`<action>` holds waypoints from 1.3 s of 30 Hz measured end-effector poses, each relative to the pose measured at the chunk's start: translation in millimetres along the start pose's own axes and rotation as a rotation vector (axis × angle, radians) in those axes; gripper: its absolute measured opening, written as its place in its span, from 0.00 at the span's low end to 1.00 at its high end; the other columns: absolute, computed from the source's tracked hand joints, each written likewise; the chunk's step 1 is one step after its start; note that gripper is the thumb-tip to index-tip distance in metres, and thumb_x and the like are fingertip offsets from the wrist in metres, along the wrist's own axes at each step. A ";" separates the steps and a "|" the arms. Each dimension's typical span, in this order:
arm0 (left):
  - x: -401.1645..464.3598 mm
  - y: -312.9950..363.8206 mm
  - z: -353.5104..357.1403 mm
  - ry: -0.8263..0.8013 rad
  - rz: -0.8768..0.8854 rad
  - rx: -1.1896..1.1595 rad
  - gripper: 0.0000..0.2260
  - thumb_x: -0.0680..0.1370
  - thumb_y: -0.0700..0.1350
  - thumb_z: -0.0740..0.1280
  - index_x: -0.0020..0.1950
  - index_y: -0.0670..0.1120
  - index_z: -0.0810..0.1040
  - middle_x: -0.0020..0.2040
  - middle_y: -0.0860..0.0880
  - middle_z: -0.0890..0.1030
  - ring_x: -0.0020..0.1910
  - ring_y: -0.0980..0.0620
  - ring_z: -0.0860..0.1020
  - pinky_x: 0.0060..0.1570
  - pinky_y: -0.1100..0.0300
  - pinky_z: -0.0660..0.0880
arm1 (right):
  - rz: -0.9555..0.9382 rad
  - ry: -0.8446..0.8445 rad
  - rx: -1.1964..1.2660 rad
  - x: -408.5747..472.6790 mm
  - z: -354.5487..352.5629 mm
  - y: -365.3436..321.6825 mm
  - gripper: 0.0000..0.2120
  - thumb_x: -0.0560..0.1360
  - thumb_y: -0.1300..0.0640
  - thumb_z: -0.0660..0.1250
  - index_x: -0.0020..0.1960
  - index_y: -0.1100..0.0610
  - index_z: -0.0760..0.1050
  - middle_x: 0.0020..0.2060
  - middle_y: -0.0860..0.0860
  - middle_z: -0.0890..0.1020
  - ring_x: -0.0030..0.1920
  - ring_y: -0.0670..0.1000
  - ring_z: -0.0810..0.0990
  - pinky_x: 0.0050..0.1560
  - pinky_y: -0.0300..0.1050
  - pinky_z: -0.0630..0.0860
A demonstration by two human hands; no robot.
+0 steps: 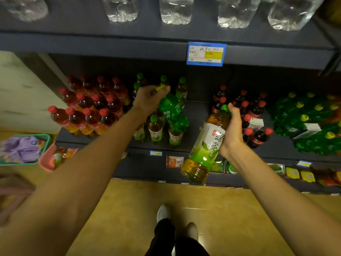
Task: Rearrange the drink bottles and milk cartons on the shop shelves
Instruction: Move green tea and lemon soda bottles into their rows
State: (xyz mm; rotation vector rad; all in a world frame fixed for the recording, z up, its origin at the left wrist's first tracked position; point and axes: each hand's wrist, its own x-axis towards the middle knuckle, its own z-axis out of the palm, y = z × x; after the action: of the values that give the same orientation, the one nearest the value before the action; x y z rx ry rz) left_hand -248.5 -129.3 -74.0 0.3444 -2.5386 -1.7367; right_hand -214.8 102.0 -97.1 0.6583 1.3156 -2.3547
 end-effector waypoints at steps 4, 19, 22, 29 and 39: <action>-31.8 -16.6 14.5 0.049 -0.224 -0.516 0.19 0.72 0.61 0.71 0.52 0.47 0.83 0.53 0.43 0.84 0.54 0.45 0.83 0.61 0.43 0.77 | 0.062 -0.004 -0.045 -9.4 -12.5 3.8 0.30 0.71 0.35 0.66 0.53 0.62 0.74 0.34 0.57 0.80 0.33 0.57 0.81 0.37 0.47 0.80; -91.2 -32.2 44.8 -0.204 -0.495 -0.963 0.19 0.80 0.59 0.61 0.52 0.44 0.79 0.38 0.45 0.79 0.33 0.48 0.79 0.37 0.56 0.79 | -0.118 -0.057 -0.345 -9.7 -22.6 -12.8 0.10 0.73 0.48 0.74 0.44 0.53 0.77 0.35 0.52 0.78 0.35 0.52 0.79 0.44 0.50 0.78; -89.8 -45.4 39.2 -0.193 -0.486 -0.943 0.19 0.79 0.60 0.62 0.53 0.45 0.79 0.39 0.46 0.80 0.38 0.47 0.80 0.43 0.54 0.78 | -0.365 -0.025 -0.496 -1.2 -16.7 -13.9 0.08 0.75 0.52 0.73 0.40 0.52 0.77 0.31 0.47 0.78 0.34 0.46 0.79 0.39 0.42 0.77; -86.5 -77.3 18.8 -0.104 -0.467 -0.938 0.19 0.80 0.59 0.62 0.55 0.46 0.82 0.46 0.45 0.79 0.42 0.47 0.79 0.44 0.51 0.78 | -0.633 0.038 -0.867 66.6 -20.0 -10.5 0.09 0.72 0.56 0.76 0.49 0.58 0.81 0.40 0.47 0.82 0.42 0.43 0.80 0.50 0.37 0.76; -68.3 -103.7 -2.4 -0.113 -0.487 -0.898 0.27 0.79 0.59 0.62 0.72 0.43 0.70 0.43 0.46 0.80 0.41 0.46 0.78 0.42 0.52 0.78 | -0.555 0.111 -1.005 150.6 14.4 24.1 0.18 0.69 0.62 0.78 0.56 0.67 0.80 0.48 0.55 0.81 0.49 0.49 0.78 0.56 0.42 0.78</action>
State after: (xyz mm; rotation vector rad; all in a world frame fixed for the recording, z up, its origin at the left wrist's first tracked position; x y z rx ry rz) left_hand -165.3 -153.2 -163.2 0.8350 -1.5139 -2.8762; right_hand -329.7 64.7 -191.3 0.0961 2.6606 -1.5920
